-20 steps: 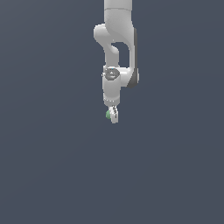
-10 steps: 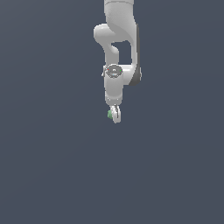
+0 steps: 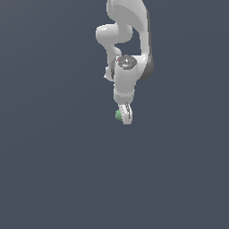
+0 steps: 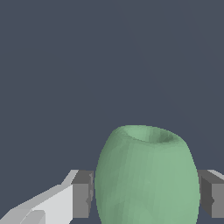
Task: Pick up the object and move it to a goal position.
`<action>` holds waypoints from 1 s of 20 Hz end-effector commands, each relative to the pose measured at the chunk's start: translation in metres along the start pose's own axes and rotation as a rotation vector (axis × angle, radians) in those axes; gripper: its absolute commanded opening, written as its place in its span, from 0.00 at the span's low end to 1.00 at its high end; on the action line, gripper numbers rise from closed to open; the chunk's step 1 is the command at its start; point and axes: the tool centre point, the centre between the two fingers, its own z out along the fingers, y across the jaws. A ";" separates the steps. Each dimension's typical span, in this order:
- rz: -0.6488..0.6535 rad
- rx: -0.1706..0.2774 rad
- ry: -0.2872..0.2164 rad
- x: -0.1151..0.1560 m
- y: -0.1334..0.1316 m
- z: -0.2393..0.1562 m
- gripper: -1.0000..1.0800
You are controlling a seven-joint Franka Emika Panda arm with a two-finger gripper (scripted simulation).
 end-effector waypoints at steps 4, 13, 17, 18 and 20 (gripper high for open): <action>0.000 0.000 0.001 -0.018 -0.030 -0.047 0.00; -0.001 -0.001 -0.001 -0.047 -0.078 -0.115 0.00; -0.001 -0.001 -0.001 -0.055 -0.093 -0.135 0.00; -0.001 -0.001 -0.002 -0.056 -0.096 -0.139 0.00; -0.001 -0.001 -0.002 -0.059 -0.101 -0.145 0.00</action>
